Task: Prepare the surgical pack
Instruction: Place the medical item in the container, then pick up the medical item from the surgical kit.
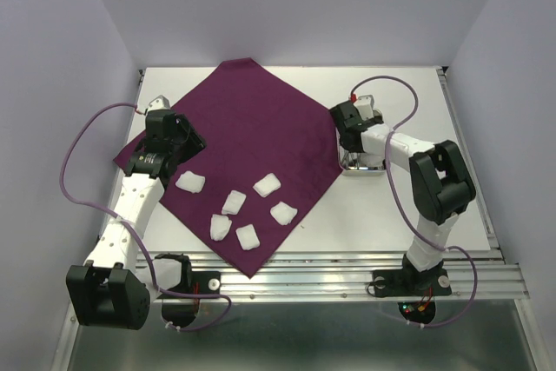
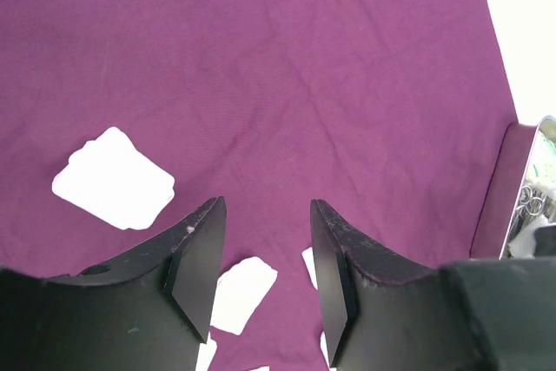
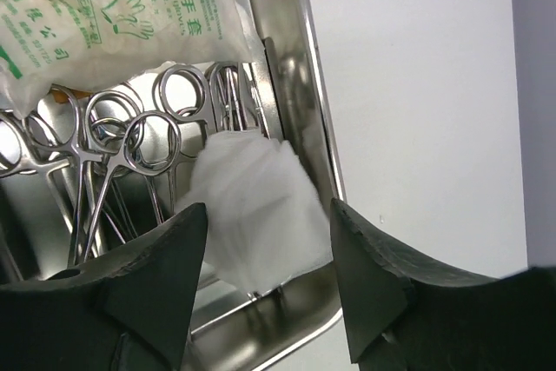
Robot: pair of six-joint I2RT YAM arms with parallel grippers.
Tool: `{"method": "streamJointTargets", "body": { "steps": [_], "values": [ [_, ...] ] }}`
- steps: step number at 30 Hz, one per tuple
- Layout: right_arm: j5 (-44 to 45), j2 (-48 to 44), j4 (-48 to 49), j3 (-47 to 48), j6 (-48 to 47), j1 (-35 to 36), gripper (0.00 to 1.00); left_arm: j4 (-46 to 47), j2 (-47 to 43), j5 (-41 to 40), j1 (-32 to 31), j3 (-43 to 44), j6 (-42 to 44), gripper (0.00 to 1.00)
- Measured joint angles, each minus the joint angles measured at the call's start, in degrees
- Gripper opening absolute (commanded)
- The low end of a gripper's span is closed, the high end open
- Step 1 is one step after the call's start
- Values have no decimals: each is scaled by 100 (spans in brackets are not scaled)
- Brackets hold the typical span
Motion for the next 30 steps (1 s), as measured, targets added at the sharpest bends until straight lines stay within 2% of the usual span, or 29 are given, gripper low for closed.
{"method": "streamJointTargets", "body": {
  "steps": [8, 20, 25, 30],
  "values": [
    [-173, -358, -380, 452, -13, 11, 74, 2, 0, 0, 0, 0, 0, 54],
    [-970, -688, -551, 780, -22, 306, 77, 2, 0, -11, 0, 0, 4, 54],
    [-1755, -813, -498, 767, -42, 800, 76, -11, 2, -109, 2, 2, 24, 54],
    [-3001, -1115, -197, 529, 7, 1366, 74, -125, 24, -308, 2, 98, 72, 54]
  ]
}}
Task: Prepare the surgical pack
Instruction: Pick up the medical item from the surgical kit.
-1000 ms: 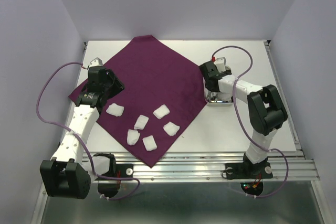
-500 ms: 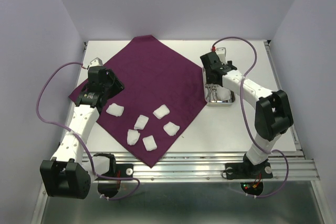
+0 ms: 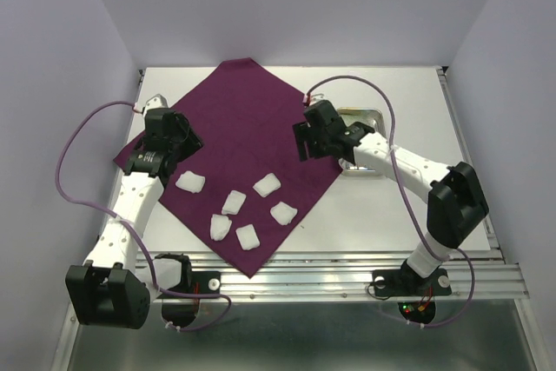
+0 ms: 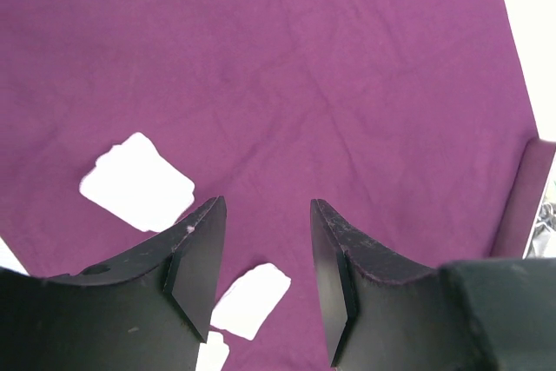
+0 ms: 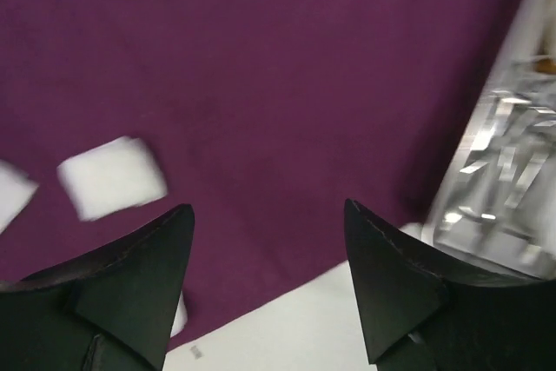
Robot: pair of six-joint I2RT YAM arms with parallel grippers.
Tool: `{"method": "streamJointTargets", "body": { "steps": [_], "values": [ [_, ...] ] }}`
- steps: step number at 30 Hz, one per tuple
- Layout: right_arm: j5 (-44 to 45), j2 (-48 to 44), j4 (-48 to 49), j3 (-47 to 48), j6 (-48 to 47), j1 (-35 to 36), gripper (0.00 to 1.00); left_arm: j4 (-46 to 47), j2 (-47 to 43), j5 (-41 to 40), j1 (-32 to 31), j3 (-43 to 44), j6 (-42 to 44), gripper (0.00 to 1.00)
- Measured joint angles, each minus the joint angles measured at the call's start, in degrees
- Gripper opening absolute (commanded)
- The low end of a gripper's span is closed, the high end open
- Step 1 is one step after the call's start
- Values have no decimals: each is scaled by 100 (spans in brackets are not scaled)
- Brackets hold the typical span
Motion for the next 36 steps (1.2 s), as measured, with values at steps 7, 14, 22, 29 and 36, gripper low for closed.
{"method": "streamJointTargets", "body": {
  "steps": [7, 14, 22, 29, 36],
  "values": [
    [-1923, -63, 678, -791, 424, 490, 69, -133, 0, -271, 74, 232, 129, 54],
    [-2887, -61, 859, -1294, 531, 680, 68, -315, -37, -446, 382, 332, 365, 54],
    [-3366, 210, 1036, -1779, 754, 702, 62, -389, -90, -409, 527, 332, 398, 54],
    [-3895, 378, 1342, -1976, 966, 702, 50, -393, -136, -356, 527, 332, 396, 54],
    [-4076, 450, 1458, -2048, 1117, 702, 23, -393, -162, -332, 527, 332, 396, 54]
  ]
}}
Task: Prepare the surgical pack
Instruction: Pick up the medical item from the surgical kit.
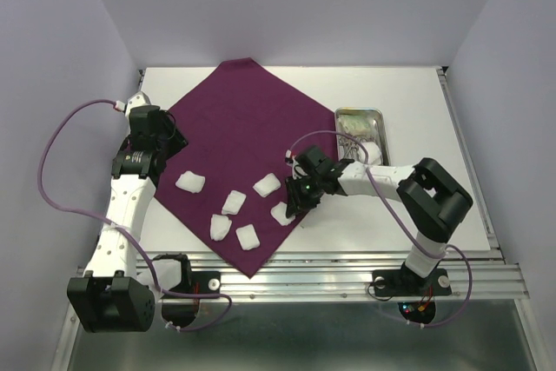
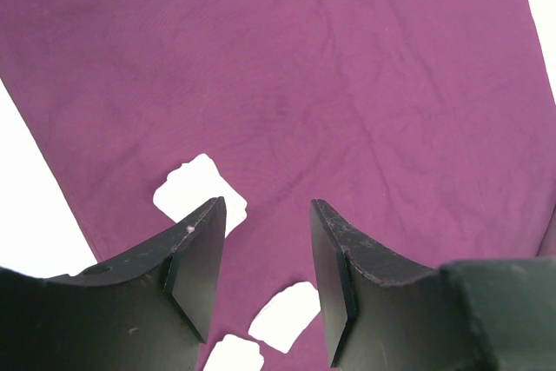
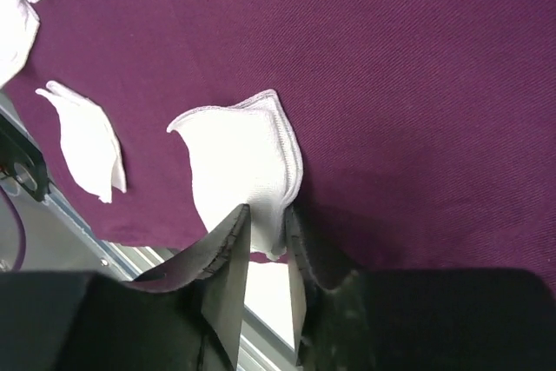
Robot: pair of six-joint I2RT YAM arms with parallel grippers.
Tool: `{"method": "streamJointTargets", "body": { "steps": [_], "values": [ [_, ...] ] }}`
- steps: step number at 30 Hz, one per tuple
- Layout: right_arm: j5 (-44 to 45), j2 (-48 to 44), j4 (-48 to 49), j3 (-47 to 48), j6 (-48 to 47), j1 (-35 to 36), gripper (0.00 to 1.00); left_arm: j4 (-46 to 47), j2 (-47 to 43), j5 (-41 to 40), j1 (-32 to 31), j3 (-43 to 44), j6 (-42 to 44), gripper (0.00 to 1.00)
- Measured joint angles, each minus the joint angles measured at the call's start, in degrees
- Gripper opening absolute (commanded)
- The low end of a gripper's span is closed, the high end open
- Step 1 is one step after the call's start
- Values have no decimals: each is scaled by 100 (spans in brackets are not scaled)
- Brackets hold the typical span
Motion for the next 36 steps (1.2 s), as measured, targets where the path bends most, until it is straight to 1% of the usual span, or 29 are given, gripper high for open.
{"method": "streamJointTargets", "body": {
  "steps": [1, 3, 5, 8, 13, 20, 23, 28, 34, 36],
  "values": [
    [7, 15, 0, 0, 24, 0, 17, 0, 0, 4, 0, 0, 0, 54],
    [48, 17, -13, 2, 22, 0, 10, 2, -2, 15, 0, 0, 0, 54],
    [85, 17, -37, 31, 20, 0, 5, 0, -2, 24, 0, 0, 0, 54],
    [140, 13, -153, 122, -55, 0, 1, 0, -2, 31, 0, 0, 2, 54],
    [197, 4, -487, 540, -503, 0, 1, 0, -2, 33, 0, -13, 2, 54],
    [81, 219, -1405, 1707, -1799, 0, 1, 0, -28, 33, 0, -17, 4, 54],
    [-11, 496, -1860, 2275, -2387, 0, 1, 0, -81, 33, 0, -17, 2, 54],
    [-310, 1215, -2774, 3416, -3322, 0, 1, -11, -151, 33, 0, -17, 2, 54],
    [-409, 1867, -3727, 4369, -4019, 0, 2, -46, -186, 33, 0, -17, 2, 54],
    [-428, 2044, -3886, 4651, -4192, 0, 2, -61, -188, 33, 0, -17, 0, 54]
  ]
}}
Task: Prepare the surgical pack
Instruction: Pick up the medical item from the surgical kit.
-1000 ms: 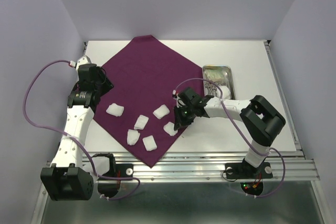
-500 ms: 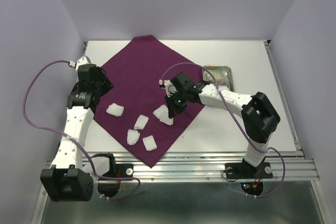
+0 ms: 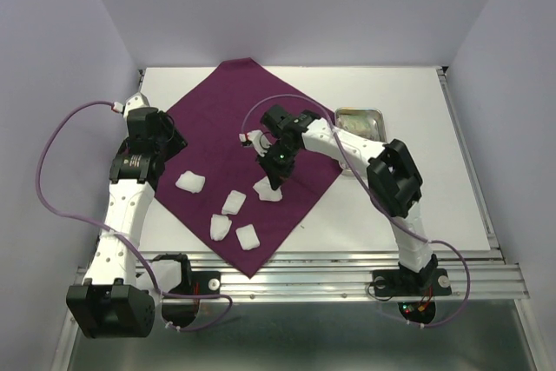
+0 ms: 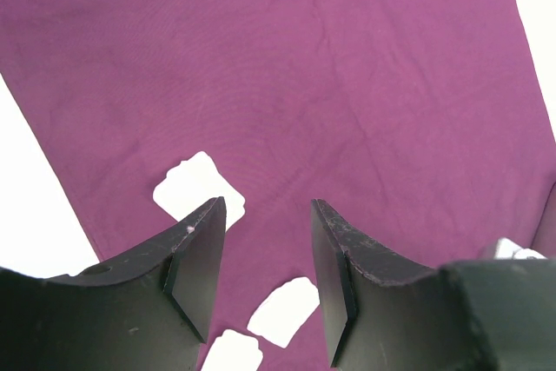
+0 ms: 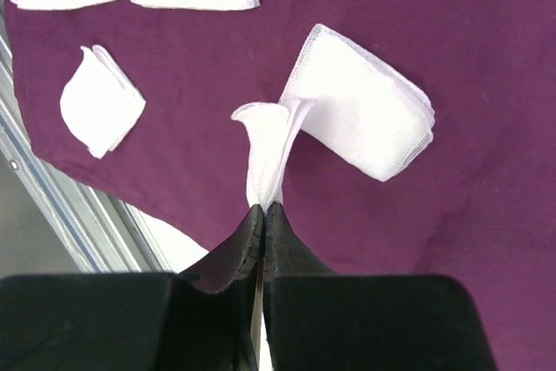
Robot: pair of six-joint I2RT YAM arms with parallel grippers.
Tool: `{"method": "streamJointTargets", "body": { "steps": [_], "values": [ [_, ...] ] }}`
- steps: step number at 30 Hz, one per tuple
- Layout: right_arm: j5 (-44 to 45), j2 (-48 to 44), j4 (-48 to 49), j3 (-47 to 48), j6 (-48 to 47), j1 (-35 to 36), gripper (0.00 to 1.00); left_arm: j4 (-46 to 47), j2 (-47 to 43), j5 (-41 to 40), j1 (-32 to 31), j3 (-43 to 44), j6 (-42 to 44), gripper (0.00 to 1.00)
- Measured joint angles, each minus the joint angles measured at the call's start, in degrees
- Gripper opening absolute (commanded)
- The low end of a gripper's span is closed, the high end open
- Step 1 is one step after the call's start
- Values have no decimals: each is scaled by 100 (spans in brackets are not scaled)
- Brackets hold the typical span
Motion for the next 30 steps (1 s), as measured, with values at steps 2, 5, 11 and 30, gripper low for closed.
{"method": "streamJointTargets", "body": {
  "steps": [2, 5, 11, 30],
  "values": [
    [-7, 149, -186, 243, -153, 0, 2, -11, -20, 0, 0, 0, 0, 54],
    [-11, 345, -380, 564, -310, 0, 2, -24, -74, -2, 0, -2, -2, 54],
    [-17, 789, -638, 979, -496, 0, 2, -31, -125, -2, 0, -2, -4, 54],
    [289, 927, -664, 997, -514, 0, 1, -111, -125, -26, 0, -2, -20, 54]
  ]
}}
